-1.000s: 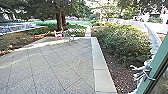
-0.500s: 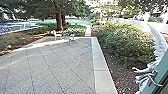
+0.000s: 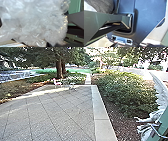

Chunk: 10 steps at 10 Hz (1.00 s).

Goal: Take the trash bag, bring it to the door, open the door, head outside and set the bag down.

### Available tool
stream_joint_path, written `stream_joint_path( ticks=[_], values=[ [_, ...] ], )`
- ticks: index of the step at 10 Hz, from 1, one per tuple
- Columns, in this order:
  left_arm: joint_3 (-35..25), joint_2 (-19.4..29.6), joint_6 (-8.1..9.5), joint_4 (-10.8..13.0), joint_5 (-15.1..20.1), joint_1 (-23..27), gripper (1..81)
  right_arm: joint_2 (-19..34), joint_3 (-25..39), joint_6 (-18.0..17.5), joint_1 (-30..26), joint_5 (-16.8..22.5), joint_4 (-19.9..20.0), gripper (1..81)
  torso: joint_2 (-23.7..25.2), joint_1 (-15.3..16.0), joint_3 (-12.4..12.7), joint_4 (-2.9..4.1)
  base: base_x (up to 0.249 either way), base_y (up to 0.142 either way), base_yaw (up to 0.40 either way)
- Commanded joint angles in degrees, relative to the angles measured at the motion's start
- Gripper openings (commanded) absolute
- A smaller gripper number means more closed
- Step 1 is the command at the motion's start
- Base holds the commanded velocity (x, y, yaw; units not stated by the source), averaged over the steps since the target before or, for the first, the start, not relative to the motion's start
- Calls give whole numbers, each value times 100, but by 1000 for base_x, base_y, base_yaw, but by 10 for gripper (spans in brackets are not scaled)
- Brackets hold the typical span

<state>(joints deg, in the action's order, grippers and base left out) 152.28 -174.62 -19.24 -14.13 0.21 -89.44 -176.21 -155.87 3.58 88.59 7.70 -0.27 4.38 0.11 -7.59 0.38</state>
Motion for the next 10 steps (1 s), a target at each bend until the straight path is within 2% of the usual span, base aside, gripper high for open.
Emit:
stream_joint_path(
  ticks=[1,10],
  values=[
    [-41,-21,16,7,428,115,10,-127,84,20,-170,416,-17,811,0,0,0,0,114,0,0],
    [-41,-12,8,-2,428,115,10,-127,84,20,-144,416,-8,811,9,-11,2,0,106,0,0]
  ],
)
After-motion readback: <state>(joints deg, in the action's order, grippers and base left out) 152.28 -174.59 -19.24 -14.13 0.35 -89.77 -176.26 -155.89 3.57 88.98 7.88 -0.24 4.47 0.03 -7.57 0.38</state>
